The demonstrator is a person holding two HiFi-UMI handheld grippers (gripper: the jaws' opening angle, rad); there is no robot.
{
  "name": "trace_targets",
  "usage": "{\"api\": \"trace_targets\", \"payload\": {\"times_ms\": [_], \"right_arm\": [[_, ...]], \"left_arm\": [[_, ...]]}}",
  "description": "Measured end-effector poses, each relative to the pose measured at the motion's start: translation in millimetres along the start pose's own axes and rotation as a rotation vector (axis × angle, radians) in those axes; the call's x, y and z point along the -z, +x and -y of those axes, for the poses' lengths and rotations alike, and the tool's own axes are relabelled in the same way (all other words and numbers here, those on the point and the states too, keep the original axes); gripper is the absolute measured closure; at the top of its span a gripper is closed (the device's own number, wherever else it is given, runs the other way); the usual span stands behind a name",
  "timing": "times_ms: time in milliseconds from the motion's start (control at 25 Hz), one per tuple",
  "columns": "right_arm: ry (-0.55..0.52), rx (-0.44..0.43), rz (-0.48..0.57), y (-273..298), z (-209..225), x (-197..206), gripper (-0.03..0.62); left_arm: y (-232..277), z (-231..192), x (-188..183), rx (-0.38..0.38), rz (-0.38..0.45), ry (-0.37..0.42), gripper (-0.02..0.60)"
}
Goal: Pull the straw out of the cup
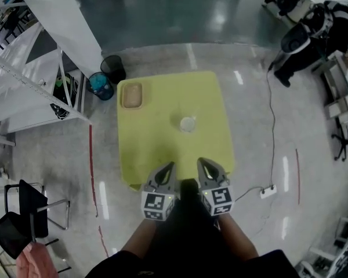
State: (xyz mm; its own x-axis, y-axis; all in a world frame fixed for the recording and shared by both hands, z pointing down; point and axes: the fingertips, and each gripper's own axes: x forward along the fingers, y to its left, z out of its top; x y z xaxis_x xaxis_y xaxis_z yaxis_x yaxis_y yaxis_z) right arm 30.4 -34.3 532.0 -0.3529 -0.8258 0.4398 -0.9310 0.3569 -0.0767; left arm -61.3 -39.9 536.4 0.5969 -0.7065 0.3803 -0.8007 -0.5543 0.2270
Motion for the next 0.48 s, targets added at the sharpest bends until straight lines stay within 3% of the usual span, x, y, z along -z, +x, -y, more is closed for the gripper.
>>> {"api": "trace_targets", "payload": {"times_ms": [480], "right_arm": [[0.041, -0.124, -0.044, 73, 54, 9, 0.577]], "left_arm": [[74, -9, 17, -0.075, -0.121, -0.024, 0.536]]}}
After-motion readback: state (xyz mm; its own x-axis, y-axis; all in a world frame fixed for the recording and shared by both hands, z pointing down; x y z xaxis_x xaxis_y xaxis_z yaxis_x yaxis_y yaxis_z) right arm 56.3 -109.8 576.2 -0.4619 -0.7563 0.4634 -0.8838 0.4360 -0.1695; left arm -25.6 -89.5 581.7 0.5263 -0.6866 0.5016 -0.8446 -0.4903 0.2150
